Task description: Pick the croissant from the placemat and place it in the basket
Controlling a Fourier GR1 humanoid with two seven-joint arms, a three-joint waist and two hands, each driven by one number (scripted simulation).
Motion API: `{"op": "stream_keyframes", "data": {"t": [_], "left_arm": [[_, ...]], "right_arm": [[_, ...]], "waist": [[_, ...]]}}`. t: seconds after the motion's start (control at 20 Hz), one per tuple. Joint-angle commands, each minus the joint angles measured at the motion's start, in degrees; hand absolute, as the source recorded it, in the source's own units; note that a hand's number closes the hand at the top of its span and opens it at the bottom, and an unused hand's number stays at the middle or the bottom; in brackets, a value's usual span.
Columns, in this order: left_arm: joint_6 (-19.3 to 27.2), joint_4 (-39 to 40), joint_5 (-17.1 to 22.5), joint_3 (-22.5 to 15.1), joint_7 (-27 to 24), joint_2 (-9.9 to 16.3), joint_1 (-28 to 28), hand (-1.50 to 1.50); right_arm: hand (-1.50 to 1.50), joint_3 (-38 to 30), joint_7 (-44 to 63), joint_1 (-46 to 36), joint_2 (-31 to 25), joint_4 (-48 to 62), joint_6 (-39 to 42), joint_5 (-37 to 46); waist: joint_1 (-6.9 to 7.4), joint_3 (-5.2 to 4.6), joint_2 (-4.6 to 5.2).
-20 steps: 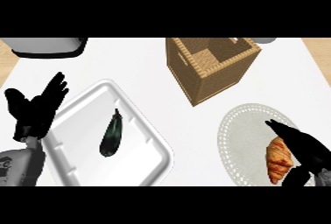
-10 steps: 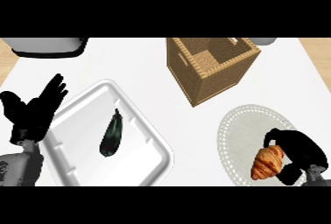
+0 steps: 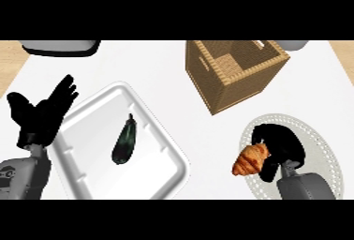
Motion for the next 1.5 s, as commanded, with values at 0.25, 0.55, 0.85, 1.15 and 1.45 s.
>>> {"op": "stream_keyframes", "data": {"t": [0.25, 0.55, 0.85, 1.15, 1.45], "left_arm": [[-1.7, -0.2, -0.3, -3.3, -0.5, -1.8, -2.4, 0.00], [-2.4, 0.1, -0.4, -5.1, -0.4, -3.0, -4.3, 0.00], [-3.0, 0.4, -1.3, -6.6, 0.3, -3.0, -6.0, 0.00], [-3.0, 1.6, -1.5, -7.0, 0.8, -3.5, -8.4, 0.00], [-1.8, 2.2, -2.6, -7.3, 0.6, -3.9, -8.7, 0.00]], "right_arm": [[1.50, -0.4, 21.3, -14.3, 9.9, 1.5, -14.9, -3.5], [1.50, 0.2, 28.7, -26.2, 10.1, 0.0, -30.9, -5.1], [1.50, 1.1, 39.6, -38.0, 10.1, 5.6, -41.3, 3.8], [1.50, 0.7, 48.8, -47.9, 10.1, 13.2, -44.4, 11.2], [1.50, -3.1, 53.5, -56.7, 10.1, 22.0, -44.8, 17.3]], "waist": [[6.93, 1.11, 2.04], [10.66, 0.99, 2.11], [12.55, 0.29, 2.40], [12.18, 0.06, 2.62], [11.28, 0.16, 2.71]]}}
